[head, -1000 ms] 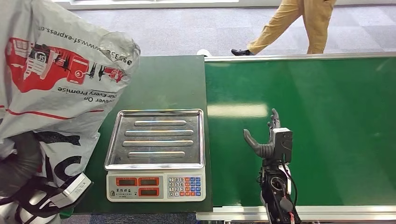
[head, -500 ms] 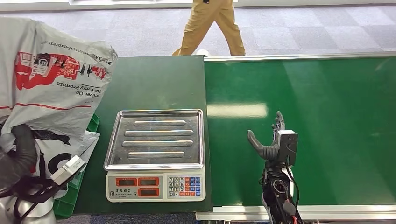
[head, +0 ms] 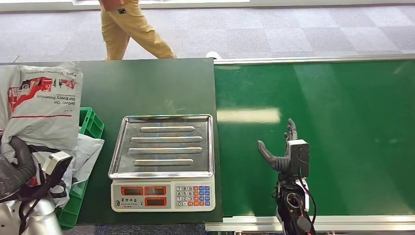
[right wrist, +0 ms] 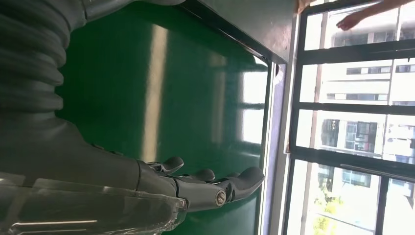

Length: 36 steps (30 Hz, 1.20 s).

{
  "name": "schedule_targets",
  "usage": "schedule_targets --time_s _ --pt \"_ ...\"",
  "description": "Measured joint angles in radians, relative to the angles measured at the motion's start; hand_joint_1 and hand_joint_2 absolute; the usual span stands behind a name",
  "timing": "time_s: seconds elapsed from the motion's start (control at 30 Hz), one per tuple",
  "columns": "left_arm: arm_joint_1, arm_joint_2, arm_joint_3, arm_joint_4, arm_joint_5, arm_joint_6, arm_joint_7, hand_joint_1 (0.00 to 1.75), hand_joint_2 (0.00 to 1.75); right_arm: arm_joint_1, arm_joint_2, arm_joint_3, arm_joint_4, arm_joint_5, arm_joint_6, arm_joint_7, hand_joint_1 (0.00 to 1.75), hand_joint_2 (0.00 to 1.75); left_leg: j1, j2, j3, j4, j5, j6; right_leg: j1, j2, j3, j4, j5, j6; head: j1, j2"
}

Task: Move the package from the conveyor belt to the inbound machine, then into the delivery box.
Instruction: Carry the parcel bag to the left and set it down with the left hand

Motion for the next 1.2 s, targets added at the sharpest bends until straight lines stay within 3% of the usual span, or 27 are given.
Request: schedule_targets --time_s 0.23,0.53,0.97,1.2 --pt "-0.062 0.046 0.147 0.138 0.010 0.000 0.002 1.75 1.75 0.008 0.000 -0.002 -0.015 0.016 0.018 0.003 0.00 1.75 0.000 0.000 0.000 0.000 0.000 0.000 0.000 0.000 0.000 0.000 0.000 0.000 0.000 0.000" --pt "-0.080 0.092 0.230 0.156 0.154 0.000 -0.003 1.75 1.75 0.009 0.001 -0.003 -0.015 0.021 0.027 0.002 0.00 1.75 0.000 0.000 0.000 0.000 0.000 0.000 0.000 0.000 0.000 0.000 0.000 0.000 0.000 0.000" --pt "-0.115 0.108 0.321 0.163 0.033 0.000 -0.003 1.75 1.75 0.007 0.001 -0.005 -0.015 0.026 0.029 0.002 0.00 1.75 0.000 0.000 0.000 0.000 0.000 0.000 0.000 0.000 0.000 0.000 0.000 0.000 0.000 0.000" --pt "-0.166 0.132 0.410 0.264 -0.126 0.000 -0.002 1.74 1.75 0.006 0.002 -0.006 -0.015 0.035 0.037 0.003 0.00 1.75 0.000 0.000 0.000 0.000 0.000 0.000 0.000 0.000 0.000 0.000 0.000 0.000 0.000 0.000"
